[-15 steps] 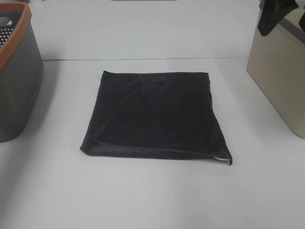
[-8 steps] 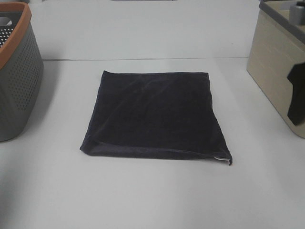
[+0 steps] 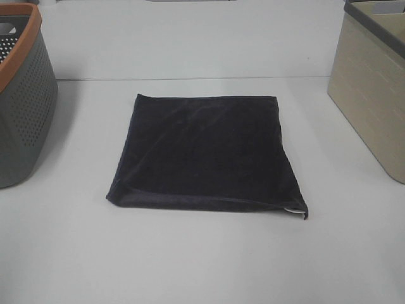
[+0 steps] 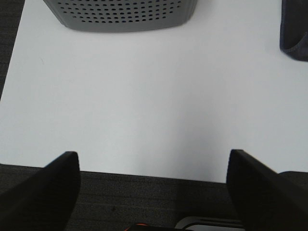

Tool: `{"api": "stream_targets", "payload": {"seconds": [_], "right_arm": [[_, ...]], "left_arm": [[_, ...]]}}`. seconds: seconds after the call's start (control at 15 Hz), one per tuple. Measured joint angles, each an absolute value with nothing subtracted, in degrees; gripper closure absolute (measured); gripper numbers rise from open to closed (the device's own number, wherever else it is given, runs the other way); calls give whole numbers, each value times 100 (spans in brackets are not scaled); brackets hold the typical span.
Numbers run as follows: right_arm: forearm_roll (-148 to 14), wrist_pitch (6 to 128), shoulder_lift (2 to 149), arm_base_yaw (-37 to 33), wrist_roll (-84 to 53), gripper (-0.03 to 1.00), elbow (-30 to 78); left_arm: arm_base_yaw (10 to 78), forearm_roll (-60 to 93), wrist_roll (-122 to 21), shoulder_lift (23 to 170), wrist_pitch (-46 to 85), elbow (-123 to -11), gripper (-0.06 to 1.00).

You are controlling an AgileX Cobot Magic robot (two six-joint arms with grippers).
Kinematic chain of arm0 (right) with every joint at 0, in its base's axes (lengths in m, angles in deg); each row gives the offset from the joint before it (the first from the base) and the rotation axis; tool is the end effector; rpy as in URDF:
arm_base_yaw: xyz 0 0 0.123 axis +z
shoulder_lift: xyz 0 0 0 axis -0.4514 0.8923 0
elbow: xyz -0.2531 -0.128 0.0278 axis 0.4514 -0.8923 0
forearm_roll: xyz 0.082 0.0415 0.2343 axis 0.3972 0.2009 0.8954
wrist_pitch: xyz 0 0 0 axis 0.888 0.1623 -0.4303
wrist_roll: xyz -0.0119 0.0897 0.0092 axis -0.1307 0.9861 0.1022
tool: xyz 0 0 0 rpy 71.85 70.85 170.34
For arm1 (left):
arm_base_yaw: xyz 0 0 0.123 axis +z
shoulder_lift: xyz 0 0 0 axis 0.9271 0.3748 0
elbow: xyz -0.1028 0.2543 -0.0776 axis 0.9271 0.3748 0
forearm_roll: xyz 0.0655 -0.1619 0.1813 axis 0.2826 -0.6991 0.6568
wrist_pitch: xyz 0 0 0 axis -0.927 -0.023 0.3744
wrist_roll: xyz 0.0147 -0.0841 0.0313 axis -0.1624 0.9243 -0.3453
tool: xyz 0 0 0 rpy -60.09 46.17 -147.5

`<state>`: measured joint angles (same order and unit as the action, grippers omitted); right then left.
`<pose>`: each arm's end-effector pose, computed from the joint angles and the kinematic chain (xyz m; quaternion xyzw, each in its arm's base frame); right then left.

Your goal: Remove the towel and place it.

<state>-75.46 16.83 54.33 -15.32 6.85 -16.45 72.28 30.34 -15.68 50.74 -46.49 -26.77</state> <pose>0.1419 0.0285 0.2764 -0.1035 0.9738 0.0170 0.2018 0.0544 0.0050 0.3086 -0.0401 0.9465 0.0153 0.3200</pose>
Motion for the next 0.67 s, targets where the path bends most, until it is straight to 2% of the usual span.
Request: {"api": "stream_targets", "payload": {"seconds": [0.13,0.33,0.67], "right_arm": [[-7517,2124,4602,-1532,679,21,-2229],[-7517,2399,3995,-1532,639,21,-2653],[-7465,2456,2935,-1532,542,21,-2665]], "left_arm": [[7228,3034,-1568,4169,-4586,-2173,17],[7228,3034,-1625,3567,-4368,-1932,17],[7228,3103,-2095,2851,-4019,-1852,17]]}}
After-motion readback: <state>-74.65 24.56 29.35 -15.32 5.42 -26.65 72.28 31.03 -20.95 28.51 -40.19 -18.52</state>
